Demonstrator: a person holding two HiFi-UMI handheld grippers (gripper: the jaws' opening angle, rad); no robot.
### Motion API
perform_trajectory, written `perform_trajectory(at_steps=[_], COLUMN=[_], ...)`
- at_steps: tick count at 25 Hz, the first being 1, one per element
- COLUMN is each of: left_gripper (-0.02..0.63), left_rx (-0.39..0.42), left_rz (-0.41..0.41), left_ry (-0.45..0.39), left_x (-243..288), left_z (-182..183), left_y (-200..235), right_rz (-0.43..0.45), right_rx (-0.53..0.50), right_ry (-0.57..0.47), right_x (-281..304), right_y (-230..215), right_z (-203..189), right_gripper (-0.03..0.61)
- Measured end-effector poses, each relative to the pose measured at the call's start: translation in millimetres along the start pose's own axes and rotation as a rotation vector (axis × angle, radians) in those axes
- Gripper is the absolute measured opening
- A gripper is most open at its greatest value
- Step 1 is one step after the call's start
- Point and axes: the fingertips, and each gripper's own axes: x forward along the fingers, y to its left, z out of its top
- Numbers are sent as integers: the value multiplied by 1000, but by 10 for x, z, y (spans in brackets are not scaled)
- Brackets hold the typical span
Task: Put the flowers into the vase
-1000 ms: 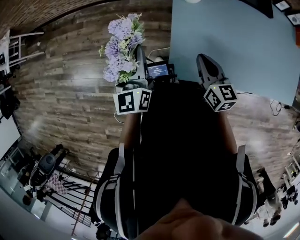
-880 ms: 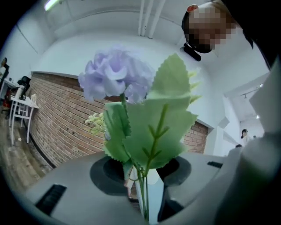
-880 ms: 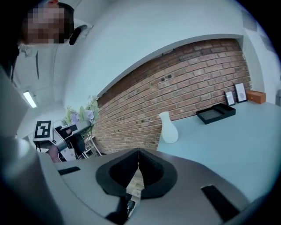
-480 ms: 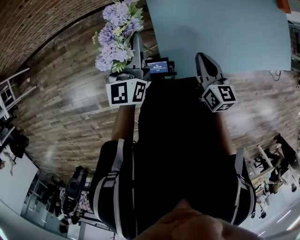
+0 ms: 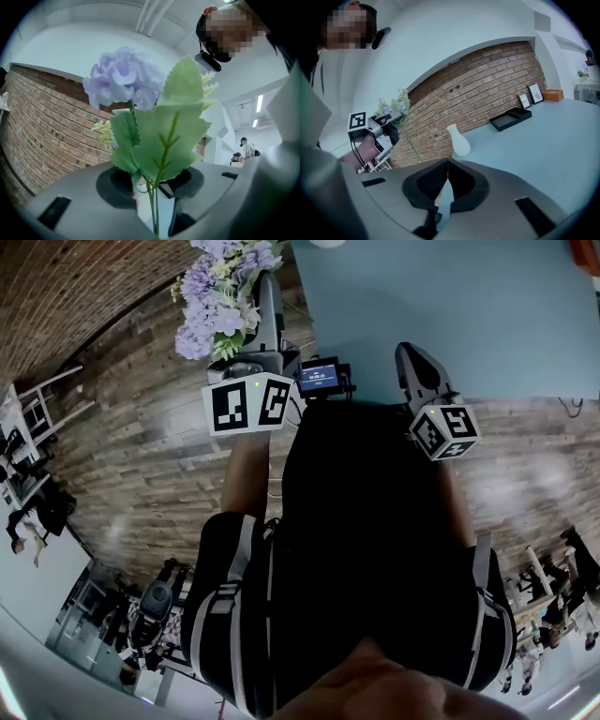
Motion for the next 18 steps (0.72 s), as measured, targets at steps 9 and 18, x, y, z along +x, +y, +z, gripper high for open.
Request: perform_trajectory(at_steps=[9,18], left_gripper=[202,202], left_rx=[61,121], left_rz=[-47,-105], left_ry=[-67,-168], left_x=[389,945], left_z=[338,784], left_y=[-199,-303], right_rz=[-11,-13], right_rx=[47,85], right_ry=[-8,-4], right_x=[-29,134], right_y=[-261,-446], right_z=[-66,-57], right_gripper=[18,18])
